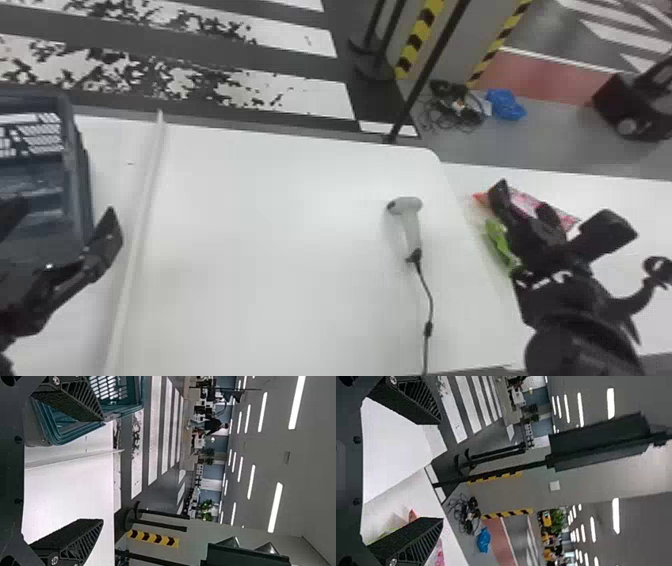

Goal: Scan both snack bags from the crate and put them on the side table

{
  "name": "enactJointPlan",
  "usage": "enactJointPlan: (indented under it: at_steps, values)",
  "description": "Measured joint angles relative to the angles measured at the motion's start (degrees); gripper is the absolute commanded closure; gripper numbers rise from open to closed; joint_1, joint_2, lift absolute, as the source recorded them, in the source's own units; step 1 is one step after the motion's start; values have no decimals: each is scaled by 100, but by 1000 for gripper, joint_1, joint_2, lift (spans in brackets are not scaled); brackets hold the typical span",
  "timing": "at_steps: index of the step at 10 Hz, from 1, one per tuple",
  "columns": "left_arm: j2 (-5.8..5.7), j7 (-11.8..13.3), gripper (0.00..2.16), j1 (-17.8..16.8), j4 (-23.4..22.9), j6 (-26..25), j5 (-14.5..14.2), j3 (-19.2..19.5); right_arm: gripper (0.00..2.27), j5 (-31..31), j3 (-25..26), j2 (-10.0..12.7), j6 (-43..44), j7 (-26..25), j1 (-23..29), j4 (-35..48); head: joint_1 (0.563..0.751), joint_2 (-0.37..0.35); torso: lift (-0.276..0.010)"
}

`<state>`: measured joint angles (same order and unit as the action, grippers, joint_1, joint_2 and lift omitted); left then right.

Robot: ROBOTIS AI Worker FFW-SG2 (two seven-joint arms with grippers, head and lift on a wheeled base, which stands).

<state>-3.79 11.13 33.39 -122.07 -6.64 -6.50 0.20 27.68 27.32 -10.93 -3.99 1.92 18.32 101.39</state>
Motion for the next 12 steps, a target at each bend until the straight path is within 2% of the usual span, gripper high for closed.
enactJointPlan:
  at_steps: [1,2,4,6,8,12]
  values:
    - [1,-24,87,0,-8,0,11,-38,63,-354,-513,101,438,-99,327,422,695,-350,-87]
    - [-1,-75,87,0,-9,5,19,-71,63,-726,-1039,200,729,-154,606,769,695,-312,-87]
    - [-6,-96,87,-3,-9,17,28,-125,63,-1367,-1842,342,1108,-296,920,976,695,-205,-87]
    - [-8,-133,87,-19,-10,28,40,-164,63,-1812,-2481,430,1549,-491,1168,957,695,-146,-87]
    - [-7,-175,87,-15,2,40,90,-204,63,-2005,-2722,541,1676,-524,1313,937,695,-110,-87]
    - [0,-173,87,60,-42,53,136,-152,63,-2021,-2709,566,1714,-555,1425,909,695,-107,-87]
